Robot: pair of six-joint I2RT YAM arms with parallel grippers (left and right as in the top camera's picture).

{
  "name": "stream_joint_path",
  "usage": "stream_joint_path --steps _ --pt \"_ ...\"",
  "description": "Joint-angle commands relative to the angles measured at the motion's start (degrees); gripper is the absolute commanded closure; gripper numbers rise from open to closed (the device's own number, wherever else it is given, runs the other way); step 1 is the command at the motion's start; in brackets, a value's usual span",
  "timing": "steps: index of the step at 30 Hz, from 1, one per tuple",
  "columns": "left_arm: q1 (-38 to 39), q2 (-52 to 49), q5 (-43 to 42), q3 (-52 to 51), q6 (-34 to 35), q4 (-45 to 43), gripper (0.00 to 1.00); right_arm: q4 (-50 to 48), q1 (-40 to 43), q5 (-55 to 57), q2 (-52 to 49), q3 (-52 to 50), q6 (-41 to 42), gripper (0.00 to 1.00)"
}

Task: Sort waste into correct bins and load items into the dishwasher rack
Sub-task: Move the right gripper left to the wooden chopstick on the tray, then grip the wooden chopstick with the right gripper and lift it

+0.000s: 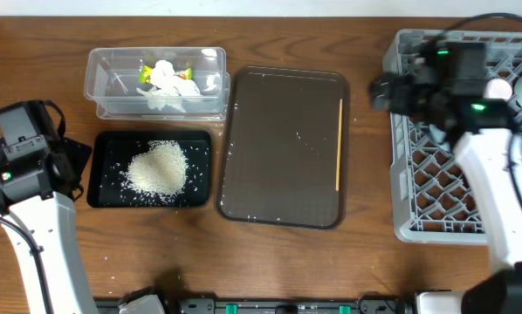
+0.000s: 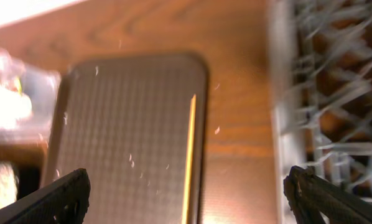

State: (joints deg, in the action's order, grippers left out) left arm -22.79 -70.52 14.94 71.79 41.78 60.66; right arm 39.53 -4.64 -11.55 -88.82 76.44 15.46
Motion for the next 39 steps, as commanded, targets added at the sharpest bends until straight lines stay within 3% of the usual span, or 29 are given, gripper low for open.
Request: stream_joint_path --steps 1,10,15,29,37,39 --pt "-0.2 -0.2 0.3 -0.1 0.1 0.2 0.08 1.8 -4.0 4.9 -4.0 2.0 -0.6 0.01" --pt "-0.2 -0.2 0.3 -0.1 0.1 0.2 0.08 16.0 -9.4 4.9 -20.2 18.6 -3.5 0.07" --pt "-0.2 -0.2 0.3 -0.1 0.1 0.2 0.08 16.8 -11.2 4.9 -27.2 21.7 -2.1 0.39" --pt "-0.2 -0.2 0.3 -0.1 0.1 0.2 0.08 16.6 -13.4 5.4 -38.5 21.7 3.0 0.46" --pt "-0.2 -0.2 0.3 -0.1 0.1 0.2 0.08 18.0 -13.4 7.6 -40.1 21.7 2.9 0.44" --pt "-0.2 -0.2 0.3 -0.1 0.1 0.2 0.08 17.8 -13.6 7.6 -40.1 21.7 2.9 0.5"
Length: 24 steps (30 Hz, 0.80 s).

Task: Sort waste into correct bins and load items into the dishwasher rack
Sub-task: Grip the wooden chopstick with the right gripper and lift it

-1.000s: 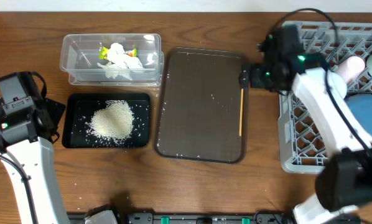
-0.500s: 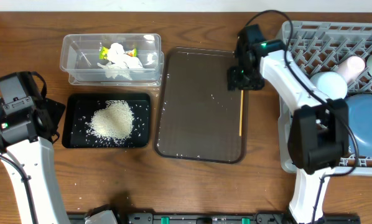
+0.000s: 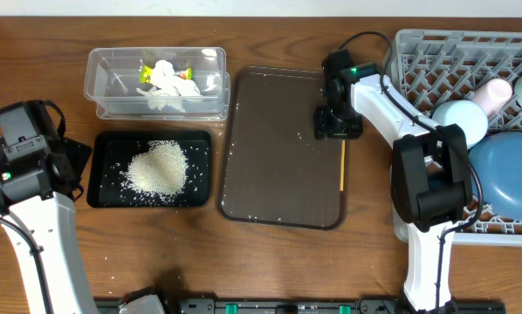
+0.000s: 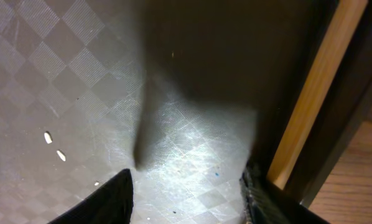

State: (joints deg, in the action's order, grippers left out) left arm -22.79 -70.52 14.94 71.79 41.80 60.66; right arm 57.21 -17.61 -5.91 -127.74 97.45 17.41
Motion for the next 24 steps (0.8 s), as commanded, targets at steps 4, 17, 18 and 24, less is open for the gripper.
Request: stream_joint_path --steps 4,17,18,24 --pt "-0.2 -0.2 0.3 -0.1 0.1 0.2 0.08 1.0 -0.9 0.2 -0.8 2.2 1.0 0.58" --pt "-0.2 -0.2 0.3 -0.1 0.1 0.2 0.08 9.2 -0.8 6.6 0.4 11.6 0.4 0.33" --pt "-0.2 -0.2 0.3 -0.1 0.1 0.2 0.08 9.0 -0.7 6.6 0.3 11.2 0.4 0.32" --pt "-0.2 -0.2 0.3 -0.1 0.1 0.2 0.08 6.9 -0.7 6.3 0.2 7.0 0.8 0.34"
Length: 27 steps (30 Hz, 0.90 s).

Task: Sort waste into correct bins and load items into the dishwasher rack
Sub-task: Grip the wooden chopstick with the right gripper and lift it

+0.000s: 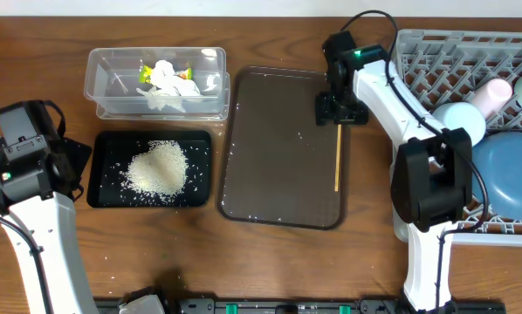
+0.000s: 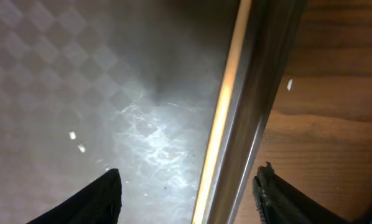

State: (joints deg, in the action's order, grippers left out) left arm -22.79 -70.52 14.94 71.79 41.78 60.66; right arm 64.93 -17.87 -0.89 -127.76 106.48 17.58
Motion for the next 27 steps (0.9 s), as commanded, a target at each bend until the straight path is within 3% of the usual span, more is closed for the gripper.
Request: stream_joint_path --steps 1,22,24,27 --pt "-0.2 -0.2 0.3 -0.1 0.1 0.2 0.08 -1.8 -0.4 1.1 0.2 -3.0 0.6 0.34" --pt "-0.2 -0.2 0.3 -0.1 0.1 0.2 0.08 -11.4 -0.5 -2.4 0.2 -13.1 3.2 0.44" --pt "-0.2 -0.2 0.3 -0.1 0.1 0.2 0.08 -12.3 -0.6 -2.3 0.2 -14.2 3.7 0.5" --pt "-0.2 -0.2 0.3 0.0 0.1 0.2 0.08 -12.5 -0.6 -2.4 0.2 -14.4 4.3 0.69"
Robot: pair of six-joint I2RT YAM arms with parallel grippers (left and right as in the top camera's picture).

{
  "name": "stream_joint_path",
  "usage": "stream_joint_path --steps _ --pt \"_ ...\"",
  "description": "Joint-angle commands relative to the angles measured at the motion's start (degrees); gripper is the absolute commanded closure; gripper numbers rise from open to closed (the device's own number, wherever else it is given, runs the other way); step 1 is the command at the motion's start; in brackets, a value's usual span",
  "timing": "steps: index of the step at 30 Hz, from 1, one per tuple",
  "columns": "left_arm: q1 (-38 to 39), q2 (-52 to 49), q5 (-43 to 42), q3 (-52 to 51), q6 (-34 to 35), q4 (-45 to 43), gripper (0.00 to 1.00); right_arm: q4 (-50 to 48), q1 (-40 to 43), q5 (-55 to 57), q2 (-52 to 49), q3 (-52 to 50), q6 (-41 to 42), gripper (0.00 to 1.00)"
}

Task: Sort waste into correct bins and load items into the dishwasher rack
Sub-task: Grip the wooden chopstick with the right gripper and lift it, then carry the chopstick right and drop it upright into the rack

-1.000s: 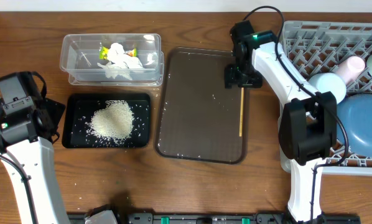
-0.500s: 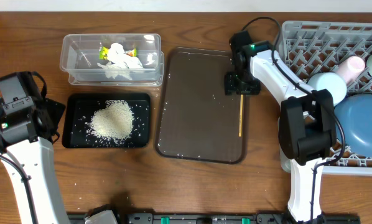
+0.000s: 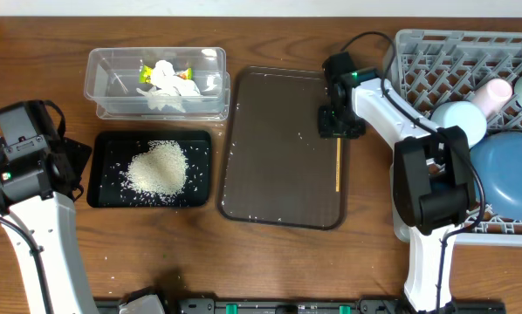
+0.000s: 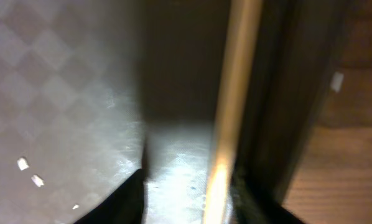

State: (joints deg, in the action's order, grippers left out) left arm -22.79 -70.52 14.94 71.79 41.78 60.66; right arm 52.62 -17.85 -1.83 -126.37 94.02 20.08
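Note:
A wooden chopstick (image 3: pixel 337 166) lies along the right edge of the brown tray (image 3: pixel 278 148). My right gripper (image 3: pixel 339 129) is down on the chopstick's far end. In the right wrist view the chopstick (image 4: pixel 236 93) runs between the fingers of this gripper (image 4: pixel 189 199), close to the right one. The jaws stand open with a gap to the left finger. My left arm (image 3: pixel 25 157) rests at the table's left edge; its fingers are not clear.
A clear bin (image 3: pixel 156 83) with wrappers and paper stands at the back left. In front of it is a black tray (image 3: pixel 99 196) with rice. The grey dishwasher rack (image 3: pixel 418 222) on the right holds cups and a blue bowl. Rice grains dot the brown tray.
My right gripper has moved a little nearer along the tray's right edge. Its fingers stand closer together around the chopstick. The left arm is unchanged.
First my right gripper was wide open at the rack's left edge, with the chopstick lying on the tray's right side. Then it was low on the tray, left of the chopstick. Then its fingers straddled the chopstick's far end, and now they stand narrower around it.

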Motion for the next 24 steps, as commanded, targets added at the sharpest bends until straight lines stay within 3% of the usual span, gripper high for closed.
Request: stream_joint_path --steps 1,5,6,18,24 --pt "-0.2 -0.2 0.3 -0.1 0.1 0.2 0.08 -0.2 -0.7 -1.4 -1.2 -1.8 2.0 0.75" --pt "-0.2 -0.2 0.3 -0.1 0.1 0.2 0.08 1.4 -0.6 -1.5 -1.2 0.3 2.1 0.97" --pt "-0.2 -0.2 0.3 -0.1 0.1 0.2 0.08 2.4 -0.5 -1.5 -1.1 1.5 2.1 0.99" --pt "-0.2 -0.2 0.3 0.0 0.1 0.2 0.08 16.8 5.9 1.6 3.9 22.9 -6.1 0.99" --pt "-0.2 -0.2 0.3 0.0 0.1 0.2 0.08 16.6 13.4 1.4 7.8 26.3 -14.6 0.99"
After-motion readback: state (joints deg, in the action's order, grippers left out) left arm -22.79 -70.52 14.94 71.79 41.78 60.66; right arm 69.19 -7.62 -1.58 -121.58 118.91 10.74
